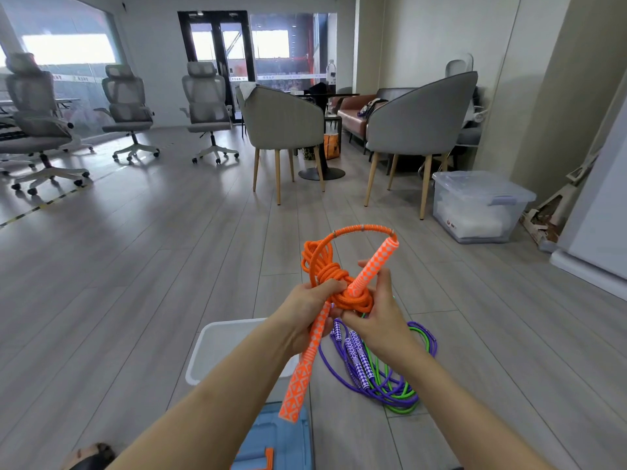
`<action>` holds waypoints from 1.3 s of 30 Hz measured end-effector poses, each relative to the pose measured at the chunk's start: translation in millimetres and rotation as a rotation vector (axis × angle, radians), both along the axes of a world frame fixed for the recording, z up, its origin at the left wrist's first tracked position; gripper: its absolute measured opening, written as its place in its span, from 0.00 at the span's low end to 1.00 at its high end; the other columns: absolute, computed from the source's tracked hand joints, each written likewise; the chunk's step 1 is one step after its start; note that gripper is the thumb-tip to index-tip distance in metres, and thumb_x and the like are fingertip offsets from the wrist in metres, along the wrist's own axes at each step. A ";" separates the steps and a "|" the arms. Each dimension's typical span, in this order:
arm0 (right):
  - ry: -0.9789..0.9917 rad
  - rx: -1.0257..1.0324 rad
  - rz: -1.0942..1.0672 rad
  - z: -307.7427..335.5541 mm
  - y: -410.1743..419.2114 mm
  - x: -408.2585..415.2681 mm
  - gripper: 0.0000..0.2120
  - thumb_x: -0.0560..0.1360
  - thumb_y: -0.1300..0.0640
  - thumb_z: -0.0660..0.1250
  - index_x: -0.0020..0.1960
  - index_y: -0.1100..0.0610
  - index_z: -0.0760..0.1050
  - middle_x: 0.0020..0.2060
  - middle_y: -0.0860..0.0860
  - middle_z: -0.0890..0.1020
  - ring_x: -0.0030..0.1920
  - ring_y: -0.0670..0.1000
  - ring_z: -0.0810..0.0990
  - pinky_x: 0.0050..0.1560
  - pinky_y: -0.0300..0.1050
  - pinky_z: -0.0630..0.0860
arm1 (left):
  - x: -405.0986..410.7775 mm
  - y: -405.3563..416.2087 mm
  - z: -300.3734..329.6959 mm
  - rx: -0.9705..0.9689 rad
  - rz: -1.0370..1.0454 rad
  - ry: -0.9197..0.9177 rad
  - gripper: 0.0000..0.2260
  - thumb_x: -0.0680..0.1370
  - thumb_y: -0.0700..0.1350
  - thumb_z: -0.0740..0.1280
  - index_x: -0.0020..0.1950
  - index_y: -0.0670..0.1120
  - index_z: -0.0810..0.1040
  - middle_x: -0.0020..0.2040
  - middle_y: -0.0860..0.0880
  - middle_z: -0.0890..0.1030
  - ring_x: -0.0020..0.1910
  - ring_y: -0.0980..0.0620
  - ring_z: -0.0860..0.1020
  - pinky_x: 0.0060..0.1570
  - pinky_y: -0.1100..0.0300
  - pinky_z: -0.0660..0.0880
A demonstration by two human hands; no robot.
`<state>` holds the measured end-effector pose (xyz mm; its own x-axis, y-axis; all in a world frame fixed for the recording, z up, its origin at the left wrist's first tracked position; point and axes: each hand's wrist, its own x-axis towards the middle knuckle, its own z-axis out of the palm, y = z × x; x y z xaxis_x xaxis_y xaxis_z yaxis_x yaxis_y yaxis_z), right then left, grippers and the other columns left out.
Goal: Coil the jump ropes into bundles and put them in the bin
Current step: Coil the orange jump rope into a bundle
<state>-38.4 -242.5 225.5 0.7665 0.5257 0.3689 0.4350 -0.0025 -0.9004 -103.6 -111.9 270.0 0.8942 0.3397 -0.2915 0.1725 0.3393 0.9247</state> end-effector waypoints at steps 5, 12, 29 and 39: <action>-0.027 -0.085 -0.103 3.1 6.1 -4.7 0.40 0.70 0.58 0.77 0.67 0.34 0.56 0.43 0.43 0.86 0.42 0.48 0.86 0.50 0.60 0.82 | 2.9 -3.9 -3.9 0.073 0.091 -0.080 0.04 0.78 0.40 0.70 0.51 0.41 0.81 0.34 0.43 0.77 0.26 0.54 0.72 0.24 0.64 0.68; -0.106 -0.131 -0.148 2.4 8.0 -2.2 0.47 0.70 0.60 0.76 0.74 0.34 0.50 0.44 0.45 0.85 0.43 0.46 0.85 0.47 0.54 0.83 | 6.0 -12.2 -8.2 0.092 0.146 -0.180 0.05 0.77 0.37 0.70 0.52 0.41 0.81 0.40 0.40 0.79 0.30 0.51 0.75 0.27 0.62 0.70; -0.061 -0.646 -0.192 -72.5 -14.0 22.4 0.12 0.73 0.52 0.70 0.55 0.45 0.74 0.36 0.47 0.81 0.38 0.52 0.80 0.46 0.52 0.79 | 10.2 10.8 38.4 -0.086 0.102 -0.277 0.06 0.79 0.33 0.66 0.47 0.43 0.80 0.33 0.46 0.80 0.25 0.56 0.72 0.17 0.68 0.59; 0.208 0.167 0.122 -6.3 11.2 12.3 0.11 0.80 0.66 0.68 0.61 0.58 0.78 0.36 0.55 0.79 0.32 0.48 0.75 0.35 0.41 0.74 | 6.7 -0.1 21.6 -0.016 0.049 -0.227 0.06 0.78 0.32 0.68 0.52 0.41 0.81 0.39 0.42 0.79 0.28 0.53 0.73 0.18 0.67 0.62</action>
